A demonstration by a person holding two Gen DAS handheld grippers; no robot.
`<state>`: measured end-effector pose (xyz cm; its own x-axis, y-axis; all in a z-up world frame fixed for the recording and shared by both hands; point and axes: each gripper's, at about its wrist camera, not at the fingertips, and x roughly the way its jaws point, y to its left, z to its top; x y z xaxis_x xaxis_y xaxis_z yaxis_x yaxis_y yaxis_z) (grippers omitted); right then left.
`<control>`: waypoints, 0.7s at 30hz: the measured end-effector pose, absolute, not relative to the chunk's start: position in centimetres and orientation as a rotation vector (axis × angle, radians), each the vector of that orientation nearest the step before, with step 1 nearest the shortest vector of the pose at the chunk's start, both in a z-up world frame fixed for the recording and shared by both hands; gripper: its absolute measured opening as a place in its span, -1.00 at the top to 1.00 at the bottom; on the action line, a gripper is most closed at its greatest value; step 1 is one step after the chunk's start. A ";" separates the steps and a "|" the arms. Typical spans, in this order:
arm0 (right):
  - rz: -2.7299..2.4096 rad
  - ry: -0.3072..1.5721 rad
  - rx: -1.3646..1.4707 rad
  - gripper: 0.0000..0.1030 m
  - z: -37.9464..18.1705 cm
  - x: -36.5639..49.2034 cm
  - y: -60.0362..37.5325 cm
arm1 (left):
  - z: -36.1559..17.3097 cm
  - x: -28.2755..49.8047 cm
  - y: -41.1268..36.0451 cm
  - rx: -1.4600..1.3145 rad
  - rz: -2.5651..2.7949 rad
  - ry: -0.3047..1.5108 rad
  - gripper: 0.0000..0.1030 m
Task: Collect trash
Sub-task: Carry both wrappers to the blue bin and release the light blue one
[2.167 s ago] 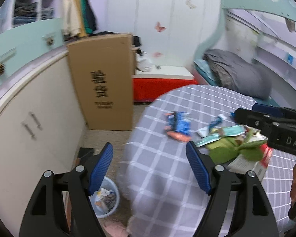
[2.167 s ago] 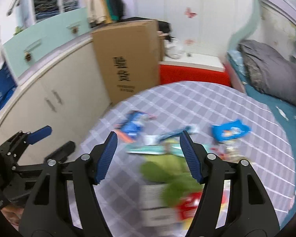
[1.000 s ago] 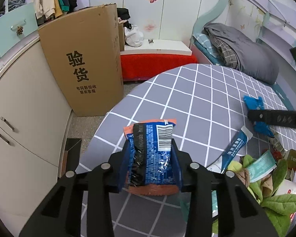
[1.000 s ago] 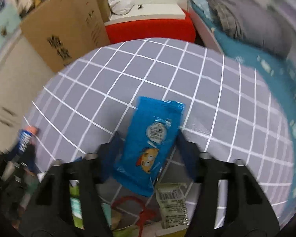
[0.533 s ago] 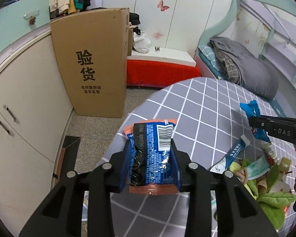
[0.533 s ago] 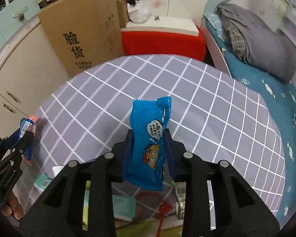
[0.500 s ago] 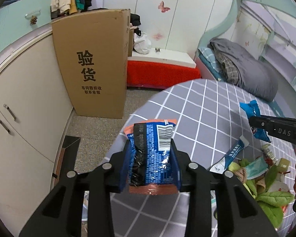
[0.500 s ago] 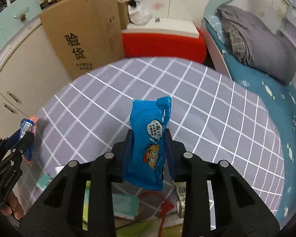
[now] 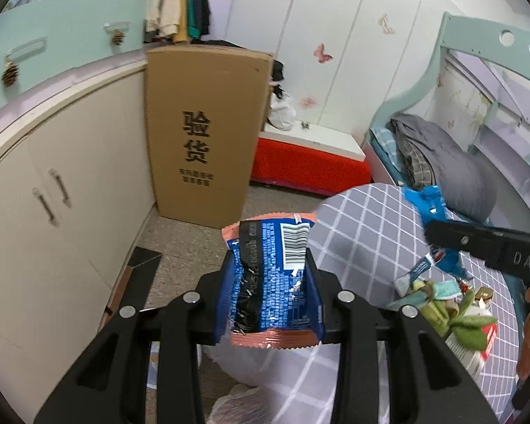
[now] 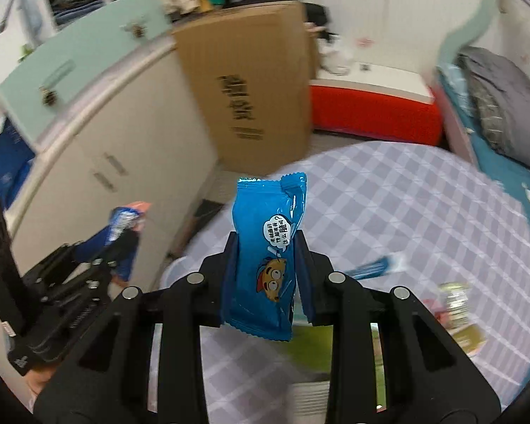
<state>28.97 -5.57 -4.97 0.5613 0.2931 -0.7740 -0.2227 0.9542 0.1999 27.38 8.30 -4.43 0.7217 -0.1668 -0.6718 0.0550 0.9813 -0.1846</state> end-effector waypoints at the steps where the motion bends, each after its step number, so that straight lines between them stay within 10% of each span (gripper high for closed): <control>1: 0.339 0.925 0.081 0.41 -5.2 28.6 -4.0 | -4.5 26.9 9.0 -0.160 -0.116 0.752 0.31; 21: 0.603 1.053 0.098 0.41 -14.1 28.7 14.1 | -10.6 22.2 26.0 -0.293 0.119 0.802 0.31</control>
